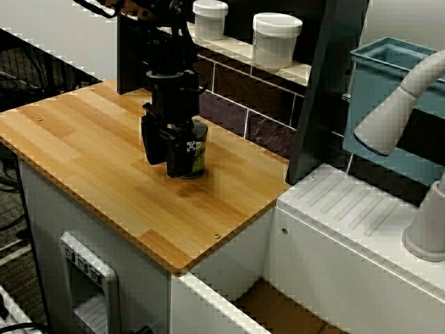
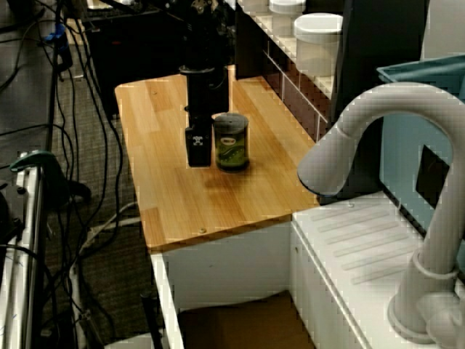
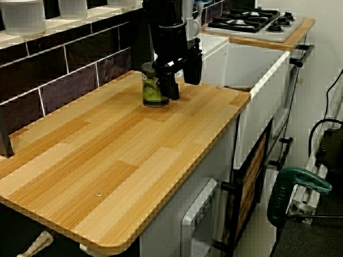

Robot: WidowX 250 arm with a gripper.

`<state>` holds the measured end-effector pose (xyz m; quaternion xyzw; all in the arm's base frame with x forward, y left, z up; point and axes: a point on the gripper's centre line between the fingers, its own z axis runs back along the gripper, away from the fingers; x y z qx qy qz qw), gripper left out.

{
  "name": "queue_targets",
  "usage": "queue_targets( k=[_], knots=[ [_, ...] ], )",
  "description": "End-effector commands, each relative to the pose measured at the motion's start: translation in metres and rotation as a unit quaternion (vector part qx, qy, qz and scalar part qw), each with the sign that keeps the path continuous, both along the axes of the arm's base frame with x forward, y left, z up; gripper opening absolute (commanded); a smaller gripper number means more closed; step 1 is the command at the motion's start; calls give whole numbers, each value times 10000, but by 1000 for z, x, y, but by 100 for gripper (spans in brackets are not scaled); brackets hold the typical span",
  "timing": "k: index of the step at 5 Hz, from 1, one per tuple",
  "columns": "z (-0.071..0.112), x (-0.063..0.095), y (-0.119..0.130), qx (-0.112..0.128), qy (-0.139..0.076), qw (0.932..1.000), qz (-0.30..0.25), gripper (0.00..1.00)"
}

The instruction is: Push into sink

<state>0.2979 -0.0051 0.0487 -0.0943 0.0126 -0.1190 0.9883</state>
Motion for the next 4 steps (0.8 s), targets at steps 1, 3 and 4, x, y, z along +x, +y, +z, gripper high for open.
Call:
queue_targets(
  k=[1, 3, 4],
  knots=[
    [0, 0, 0, 0, 0, 10000, 0, 100],
    [13, -10, 33, -10, -103, 9999, 122, 100],
    [19, -15, 59, -9, -198, 9993, 303, 100]
  ],
)
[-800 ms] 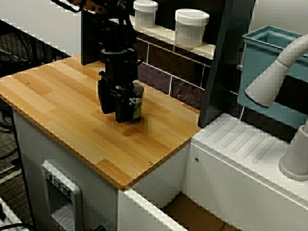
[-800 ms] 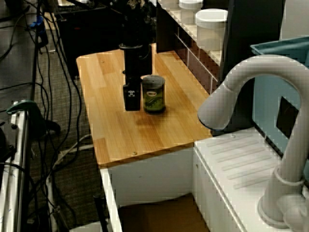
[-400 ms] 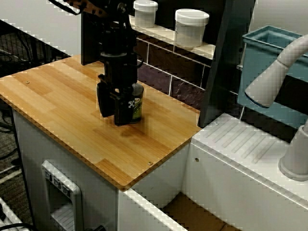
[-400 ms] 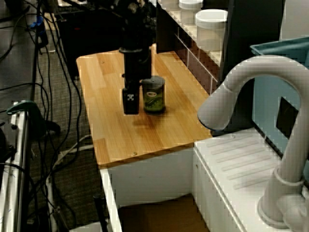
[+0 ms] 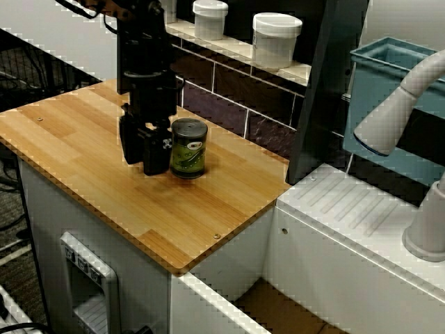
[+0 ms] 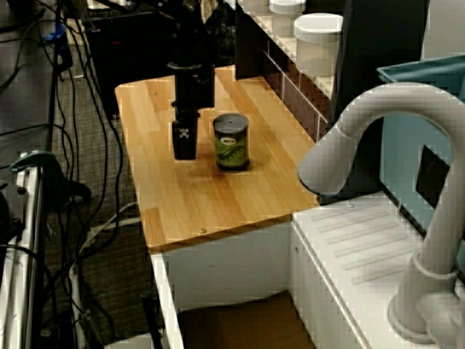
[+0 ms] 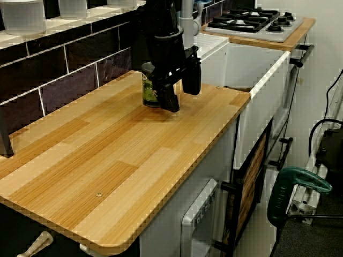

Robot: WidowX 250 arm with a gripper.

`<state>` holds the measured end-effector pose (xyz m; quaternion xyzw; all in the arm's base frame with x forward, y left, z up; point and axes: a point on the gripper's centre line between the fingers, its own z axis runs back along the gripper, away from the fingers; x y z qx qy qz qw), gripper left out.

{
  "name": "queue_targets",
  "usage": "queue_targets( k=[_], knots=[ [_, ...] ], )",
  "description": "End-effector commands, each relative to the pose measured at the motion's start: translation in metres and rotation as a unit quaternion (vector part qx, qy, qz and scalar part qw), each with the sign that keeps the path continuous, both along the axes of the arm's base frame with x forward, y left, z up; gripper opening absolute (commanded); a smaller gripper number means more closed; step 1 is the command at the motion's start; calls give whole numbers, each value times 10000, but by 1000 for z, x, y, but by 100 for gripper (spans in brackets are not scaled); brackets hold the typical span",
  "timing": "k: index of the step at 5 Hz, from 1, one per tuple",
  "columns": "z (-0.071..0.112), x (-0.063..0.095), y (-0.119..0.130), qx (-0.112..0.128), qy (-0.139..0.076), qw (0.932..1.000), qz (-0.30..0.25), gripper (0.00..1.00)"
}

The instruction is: Push into sink

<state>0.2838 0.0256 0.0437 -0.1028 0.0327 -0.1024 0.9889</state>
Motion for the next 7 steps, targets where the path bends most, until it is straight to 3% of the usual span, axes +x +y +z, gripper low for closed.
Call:
queue_targets(
  k=[1, 2, 3, 4, 5, 6, 7],
  knots=[
    [33, 6, 46, 243, -498, 9985, 17, 100],
    [43, 25, 65, 328, -374, 9955, -811, 100],
    [49, 45, 73, 419, -130, 9775, -2063, 100],
    [52, 55, 78, 576, 65, 9429, -3280, 100],
    [52, 53, 85, 309, 229, 8951, -4441, 100],
    [48, 48, 83, 223, 159, 8893, -4565, 100],
    [41, 42, 69, 194, 21, 8966, -4424, 100]
  ],
)
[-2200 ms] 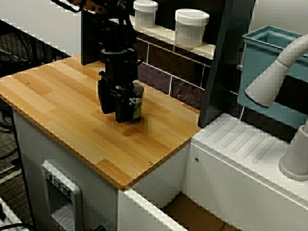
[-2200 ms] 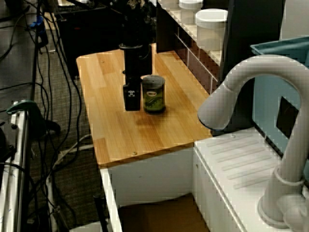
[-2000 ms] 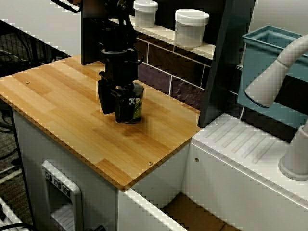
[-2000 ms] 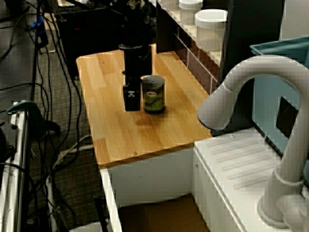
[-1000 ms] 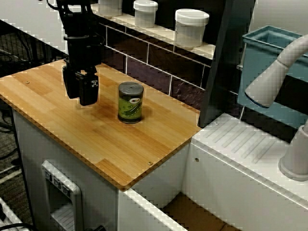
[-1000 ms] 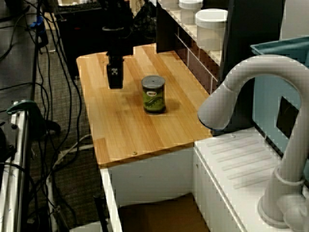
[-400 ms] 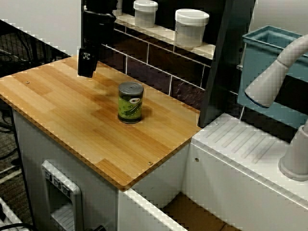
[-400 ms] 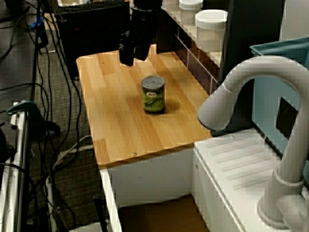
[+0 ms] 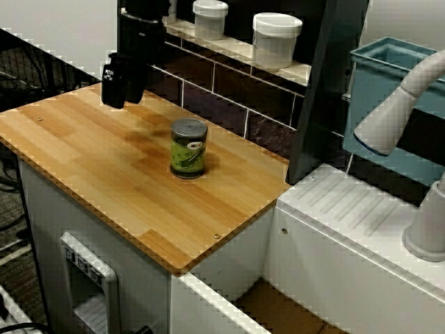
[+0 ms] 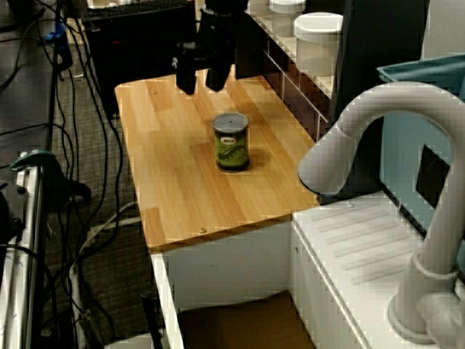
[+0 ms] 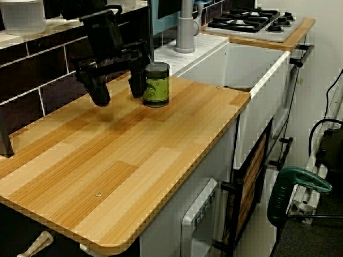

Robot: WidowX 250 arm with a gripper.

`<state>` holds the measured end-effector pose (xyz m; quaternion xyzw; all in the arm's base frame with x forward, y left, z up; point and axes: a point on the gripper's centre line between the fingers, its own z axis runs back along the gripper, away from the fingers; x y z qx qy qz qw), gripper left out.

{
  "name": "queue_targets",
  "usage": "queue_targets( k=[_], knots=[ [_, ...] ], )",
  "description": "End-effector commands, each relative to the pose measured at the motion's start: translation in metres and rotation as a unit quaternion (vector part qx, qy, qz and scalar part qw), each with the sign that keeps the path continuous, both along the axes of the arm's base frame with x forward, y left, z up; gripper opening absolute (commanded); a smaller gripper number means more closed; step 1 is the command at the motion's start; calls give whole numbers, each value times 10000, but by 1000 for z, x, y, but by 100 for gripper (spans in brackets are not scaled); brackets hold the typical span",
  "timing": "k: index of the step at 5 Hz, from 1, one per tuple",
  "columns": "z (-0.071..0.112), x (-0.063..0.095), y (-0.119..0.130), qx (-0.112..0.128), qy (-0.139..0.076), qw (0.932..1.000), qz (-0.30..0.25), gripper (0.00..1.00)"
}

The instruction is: Push into sink

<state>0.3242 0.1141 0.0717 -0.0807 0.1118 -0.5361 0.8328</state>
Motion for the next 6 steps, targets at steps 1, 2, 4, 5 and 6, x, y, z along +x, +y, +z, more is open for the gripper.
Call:
queue_targets(
  k=[1, 2, 4, 5, 6],
  knots=[
    [10, 1, -37, -391, -607, 9970, 266, 100],
    [9, 6, -47, -640, -671, 9945, 489, 100],
    [14, 14, -49, -851, -772, 9910, 687, 100],
    [8, 21, -54, -910, -717, 9900, 806, 100],
    [13, 38, -56, -979, -793, 9882, 876, 100]
  ],
)
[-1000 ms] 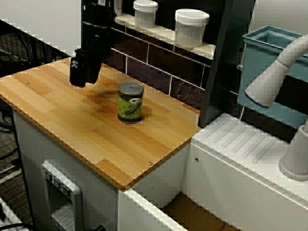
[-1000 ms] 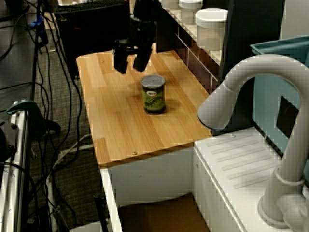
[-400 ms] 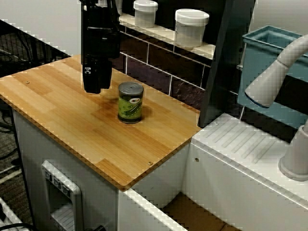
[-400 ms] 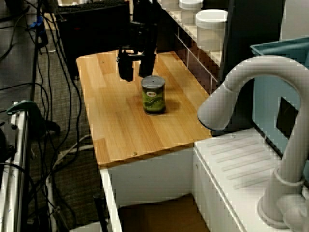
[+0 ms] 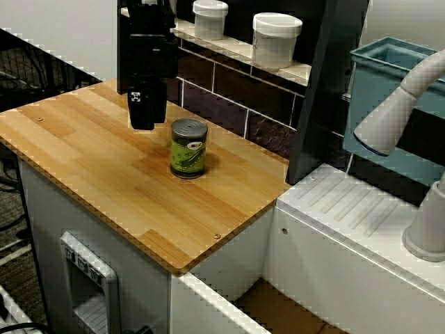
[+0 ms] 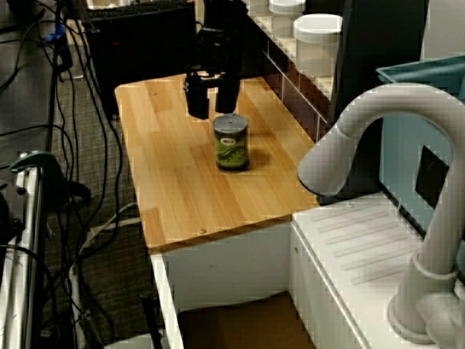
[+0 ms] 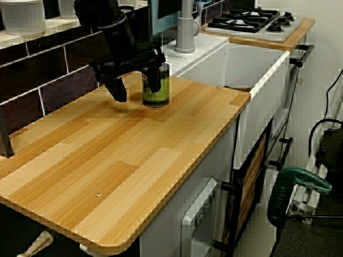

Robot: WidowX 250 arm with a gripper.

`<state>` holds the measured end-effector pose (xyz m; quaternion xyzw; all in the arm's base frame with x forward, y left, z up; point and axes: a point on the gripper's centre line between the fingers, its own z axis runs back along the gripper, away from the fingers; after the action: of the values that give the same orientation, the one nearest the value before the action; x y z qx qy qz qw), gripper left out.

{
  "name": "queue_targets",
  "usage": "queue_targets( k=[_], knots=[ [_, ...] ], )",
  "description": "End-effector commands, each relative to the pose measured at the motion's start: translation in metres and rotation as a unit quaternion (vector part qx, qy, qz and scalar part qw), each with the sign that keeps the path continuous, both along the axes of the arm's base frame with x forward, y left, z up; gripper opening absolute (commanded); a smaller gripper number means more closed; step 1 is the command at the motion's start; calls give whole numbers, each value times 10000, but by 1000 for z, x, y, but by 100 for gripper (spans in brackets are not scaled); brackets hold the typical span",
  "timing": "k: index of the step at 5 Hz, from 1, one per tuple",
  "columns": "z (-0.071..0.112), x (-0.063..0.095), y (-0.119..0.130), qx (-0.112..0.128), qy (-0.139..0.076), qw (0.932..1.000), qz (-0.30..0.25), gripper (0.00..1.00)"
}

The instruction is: Push into sink

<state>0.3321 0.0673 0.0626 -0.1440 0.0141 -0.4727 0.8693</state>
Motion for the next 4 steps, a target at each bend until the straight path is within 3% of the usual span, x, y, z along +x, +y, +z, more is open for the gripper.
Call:
queue_targets(
  k=[1, 2, 4],
  knots=[
    [15, 34, -39, 59, -332, 9994, -33, 100],
    [10, 34, -68, 104, -285, 9994, -188, 100],
    [8, 10, -117, 48, -235, 9984, -521, 100]
  ],
)
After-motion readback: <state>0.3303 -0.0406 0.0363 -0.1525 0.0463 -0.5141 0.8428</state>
